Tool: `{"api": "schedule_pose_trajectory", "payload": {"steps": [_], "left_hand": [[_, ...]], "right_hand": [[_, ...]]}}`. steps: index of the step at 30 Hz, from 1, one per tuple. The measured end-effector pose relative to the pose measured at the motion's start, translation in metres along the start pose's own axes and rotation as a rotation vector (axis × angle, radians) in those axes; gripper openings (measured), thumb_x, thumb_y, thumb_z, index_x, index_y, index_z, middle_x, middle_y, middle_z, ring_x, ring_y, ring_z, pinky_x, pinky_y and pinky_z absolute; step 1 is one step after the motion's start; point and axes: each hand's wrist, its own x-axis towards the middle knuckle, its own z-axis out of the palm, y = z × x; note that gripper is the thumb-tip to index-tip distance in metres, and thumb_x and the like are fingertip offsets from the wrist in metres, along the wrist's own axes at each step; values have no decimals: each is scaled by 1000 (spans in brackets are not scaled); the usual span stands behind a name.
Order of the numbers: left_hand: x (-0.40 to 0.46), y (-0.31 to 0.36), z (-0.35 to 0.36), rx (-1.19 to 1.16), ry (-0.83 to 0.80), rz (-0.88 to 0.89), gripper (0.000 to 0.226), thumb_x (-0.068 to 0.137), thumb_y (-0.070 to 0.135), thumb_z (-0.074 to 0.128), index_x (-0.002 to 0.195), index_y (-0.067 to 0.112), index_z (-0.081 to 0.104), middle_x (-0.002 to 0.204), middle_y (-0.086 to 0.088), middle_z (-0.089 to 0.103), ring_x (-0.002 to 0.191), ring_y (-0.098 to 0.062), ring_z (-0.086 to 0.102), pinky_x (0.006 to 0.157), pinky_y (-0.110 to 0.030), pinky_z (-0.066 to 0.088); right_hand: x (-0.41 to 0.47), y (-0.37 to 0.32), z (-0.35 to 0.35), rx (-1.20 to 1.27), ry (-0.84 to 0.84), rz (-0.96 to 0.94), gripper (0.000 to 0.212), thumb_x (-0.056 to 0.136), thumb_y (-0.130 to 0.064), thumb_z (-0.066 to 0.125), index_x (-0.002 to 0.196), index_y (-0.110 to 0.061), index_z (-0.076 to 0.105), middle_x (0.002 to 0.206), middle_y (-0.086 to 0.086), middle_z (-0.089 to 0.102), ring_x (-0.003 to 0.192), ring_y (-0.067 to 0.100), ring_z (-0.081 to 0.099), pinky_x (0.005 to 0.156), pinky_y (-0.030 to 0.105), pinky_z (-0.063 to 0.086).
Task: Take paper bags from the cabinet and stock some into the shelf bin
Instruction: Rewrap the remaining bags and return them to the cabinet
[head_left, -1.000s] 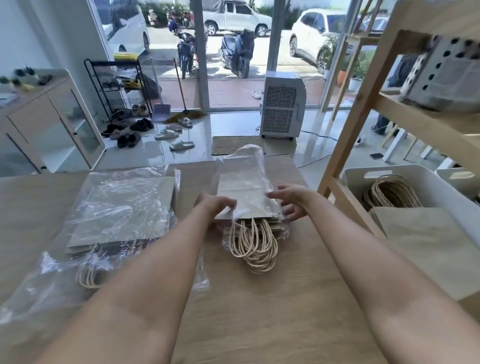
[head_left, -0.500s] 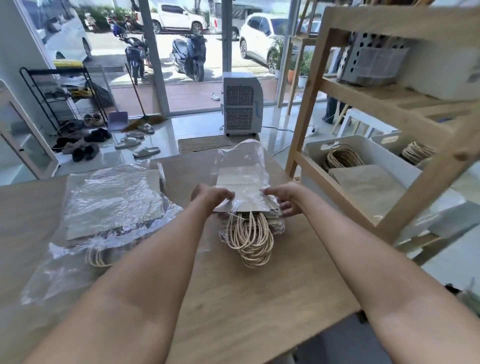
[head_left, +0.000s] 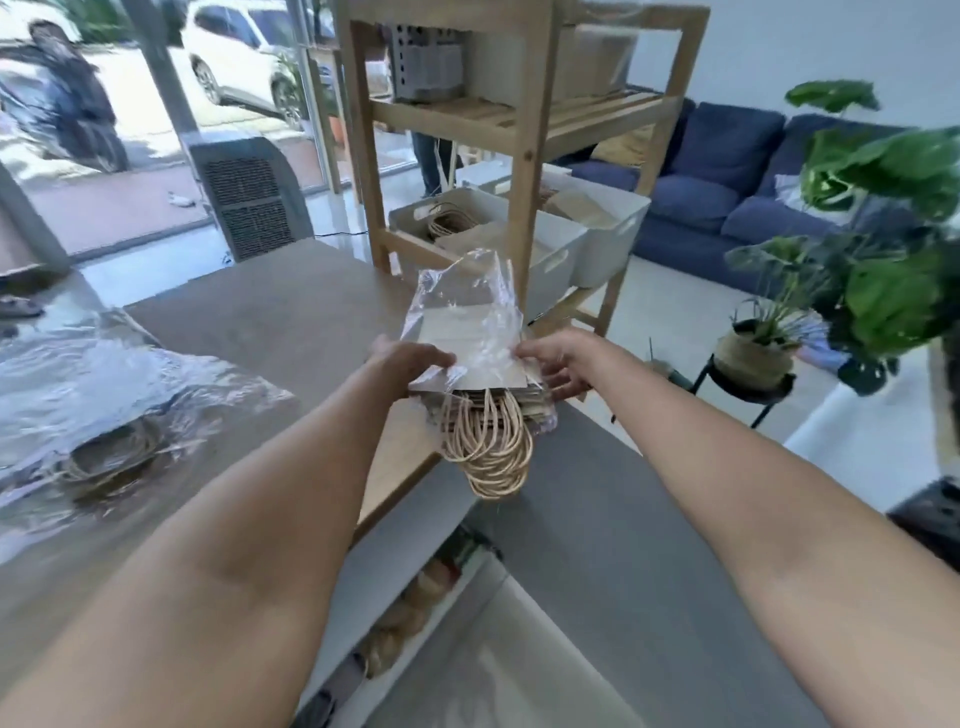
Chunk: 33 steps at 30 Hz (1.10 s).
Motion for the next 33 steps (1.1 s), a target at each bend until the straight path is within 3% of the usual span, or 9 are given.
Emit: {"api": "schedule_pose_trajectory", "payload": {"steps": [4,6,9,14,18,20,24,27,33], "left_hand": [[-22,-18,37,82,-127,-13,92,57,33,89,131,-1,46,132,-9,56,113,-27,59,93,-44,54],[-38,-31,57,76,-121,-16,85,63,25,89,128,-3,42,125,-6,53,110,-25,56,100,-41,50],[-59,-52,81,161,-144,-14,77,69,29,86,129,-1,47,124,-11,59,103,-26,58,93,-36,53],[-94,-100,109,227,-115,8,65,73,31,82,124,1,57,121,-15,65,109,-31,65,90,-41,56],[-107,-132,118,140,-82,-109,81,79,32,79,140,-3,38,134,-10,54,124,-29,55,99,-36,50],[-110,-152,116,158,-72,-160,88,77,38,79,142,-1,36,139,-15,51,124,-31,55,101,-40,50],[-101,-187,102,222,-2,-262,92,64,47,85,132,3,41,108,-12,61,90,-26,64,92,-40,55],[-84,-205,101,151,-7,-378,66,73,45,79,117,10,46,80,-5,53,64,-21,53,76,-34,51],[-35,-235,109,-68,-6,-487,60,84,27,74,134,4,49,124,-11,60,88,-24,57,78,-30,47]], "right_hand": [[-21,45,-31,52,24,34,37,87,-34,66,112,-10,52,87,7,57,64,18,55,62,34,54],[-26,70,-41,72,23,48,43,85,-35,68,117,-11,52,83,7,55,62,18,55,47,29,52],[-31,114,-51,122,63,53,45,84,-36,70,114,-9,49,81,7,56,62,17,53,53,33,51],[-32,184,-55,207,61,-27,95,65,-43,84,136,-2,36,126,18,58,88,28,62,60,33,54],[-34,213,-43,236,-14,-45,61,74,-38,79,110,-13,37,92,7,56,59,16,60,50,29,49],[-27,226,-33,184,-71,-10,54,76,-40,76,109,-14,42,89,6,55,64,17,57,53,30,50],[-8,240,-6,116,-160,48,42,80,-45,71,99,-12,53,90,9,56,78,24,57,77,43,57],[16,242,17,116,-189,75,40,85,-43,67,107,-15,49,85,5,56,72,20,57,59,31,53],[75,240,55,89,-182,94,21,93,-43,55,96,-22,52,85,4,60,70,19,56,56,25,45]]}}
